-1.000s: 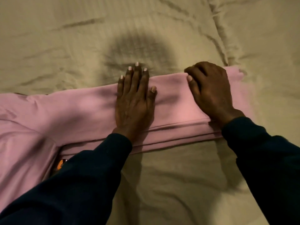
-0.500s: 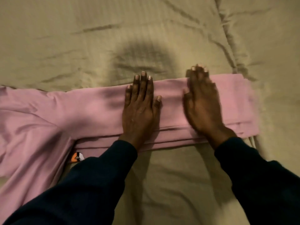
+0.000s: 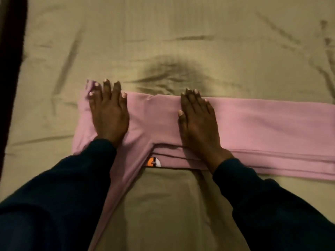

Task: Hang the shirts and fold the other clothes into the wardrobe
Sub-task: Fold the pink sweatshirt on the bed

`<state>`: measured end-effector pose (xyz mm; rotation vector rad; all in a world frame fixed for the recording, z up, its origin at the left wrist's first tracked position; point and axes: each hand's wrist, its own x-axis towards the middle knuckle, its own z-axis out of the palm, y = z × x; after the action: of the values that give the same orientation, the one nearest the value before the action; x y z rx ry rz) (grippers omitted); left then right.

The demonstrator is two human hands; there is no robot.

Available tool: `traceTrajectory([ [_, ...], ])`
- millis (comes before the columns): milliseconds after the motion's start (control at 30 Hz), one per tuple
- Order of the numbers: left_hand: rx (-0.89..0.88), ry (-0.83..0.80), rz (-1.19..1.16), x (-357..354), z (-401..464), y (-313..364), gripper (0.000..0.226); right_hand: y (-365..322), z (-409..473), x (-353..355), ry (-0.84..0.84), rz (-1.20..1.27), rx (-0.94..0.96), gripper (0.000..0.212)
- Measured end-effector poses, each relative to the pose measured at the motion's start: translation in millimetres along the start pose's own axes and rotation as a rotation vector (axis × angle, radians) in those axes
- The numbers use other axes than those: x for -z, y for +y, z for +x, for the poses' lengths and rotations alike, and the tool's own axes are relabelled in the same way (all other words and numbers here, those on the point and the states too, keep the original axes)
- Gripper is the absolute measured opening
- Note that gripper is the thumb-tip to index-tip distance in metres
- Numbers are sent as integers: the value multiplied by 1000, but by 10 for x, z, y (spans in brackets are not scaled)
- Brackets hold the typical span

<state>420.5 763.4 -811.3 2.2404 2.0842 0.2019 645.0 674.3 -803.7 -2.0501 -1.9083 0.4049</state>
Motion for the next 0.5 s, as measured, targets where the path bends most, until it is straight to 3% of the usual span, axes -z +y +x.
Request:
traceTrajectory([
  [167,23,116,-43,137,195,-249,25,-560,426,-140,89,-6,75,28],
  [400,-46,-12,-361,280,585,-878,27,-600,997,-120,-226,33,-29,15],
  [500,-42,-13,-460,248,692,-942,27,-533,1011,-121,-166,32,-13,21],
])
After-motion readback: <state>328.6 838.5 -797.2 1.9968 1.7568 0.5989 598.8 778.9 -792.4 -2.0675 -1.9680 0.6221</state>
